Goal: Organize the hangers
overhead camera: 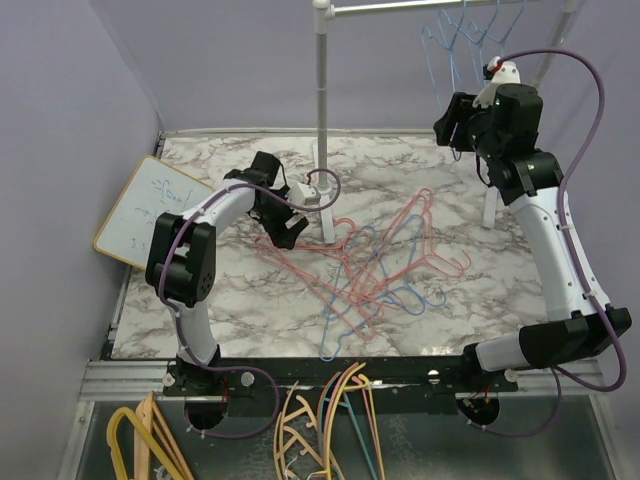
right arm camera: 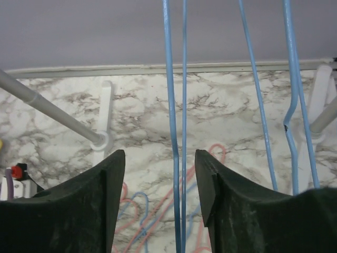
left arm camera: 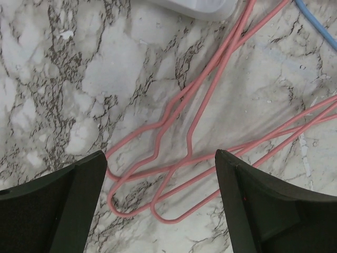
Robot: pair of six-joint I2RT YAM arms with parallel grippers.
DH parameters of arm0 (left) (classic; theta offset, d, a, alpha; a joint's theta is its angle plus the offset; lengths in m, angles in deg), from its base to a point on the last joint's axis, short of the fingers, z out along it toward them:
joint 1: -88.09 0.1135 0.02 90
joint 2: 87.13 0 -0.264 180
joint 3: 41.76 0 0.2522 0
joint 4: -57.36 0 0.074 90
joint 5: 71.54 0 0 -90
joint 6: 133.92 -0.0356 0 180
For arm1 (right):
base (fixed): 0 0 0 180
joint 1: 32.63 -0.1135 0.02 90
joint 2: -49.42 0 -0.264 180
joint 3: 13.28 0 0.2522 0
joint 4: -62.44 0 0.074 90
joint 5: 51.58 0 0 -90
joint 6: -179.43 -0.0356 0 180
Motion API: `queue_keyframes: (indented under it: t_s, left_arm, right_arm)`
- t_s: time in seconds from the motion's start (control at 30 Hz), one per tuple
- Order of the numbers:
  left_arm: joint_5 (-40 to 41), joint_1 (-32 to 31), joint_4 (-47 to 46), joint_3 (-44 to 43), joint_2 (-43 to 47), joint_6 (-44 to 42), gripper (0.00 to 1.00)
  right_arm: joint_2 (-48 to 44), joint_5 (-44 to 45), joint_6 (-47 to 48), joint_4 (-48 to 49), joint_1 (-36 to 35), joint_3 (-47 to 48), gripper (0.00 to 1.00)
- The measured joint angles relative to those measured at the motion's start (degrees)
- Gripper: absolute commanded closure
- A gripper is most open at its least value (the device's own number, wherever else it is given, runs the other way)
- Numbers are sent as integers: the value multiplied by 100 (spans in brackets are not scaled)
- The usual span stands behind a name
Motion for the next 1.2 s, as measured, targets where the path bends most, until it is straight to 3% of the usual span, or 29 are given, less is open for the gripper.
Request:
queue_keyframes:
  t_s: [0.3, 0.5, 0.77, 0.97, 1.0, 1.03, 1.2]
  left_arm:
    - [105, -400, -835, 839, 160, 118, 30]
    - [328, -417, -1121, 1207, 293, 109, 50]
    - [522, -457, -1469, 1346, 299, 170, 69]
    - [634, -531, -1578, 1552, 343, 109, 73]
    - [643, -531, -1582, 1578, 365, 92, 81]
    - [643, -531, -1585, 1609, 387, 74, 97]
    - [662, -562, -1528, 1716, 516, -61, 100]
  right_arm:
    - [-804, 72, 70, -74, 0, -350, 33]
    - [-1189, 70, -79, -83, 0, -686, 33]
    - [-1274, 17, -243, -81, 0, -1049, 33]
    - [-1856, -350, -538, -11, 0, -2179, 33]
    - [-1971, -422, -590, -2, 0, -2391, 33]
    - [-2111, -511, -656, 0, 0, -2658, 33]
    - [-2463, -922, -942, 35, 0, -3497, 33]
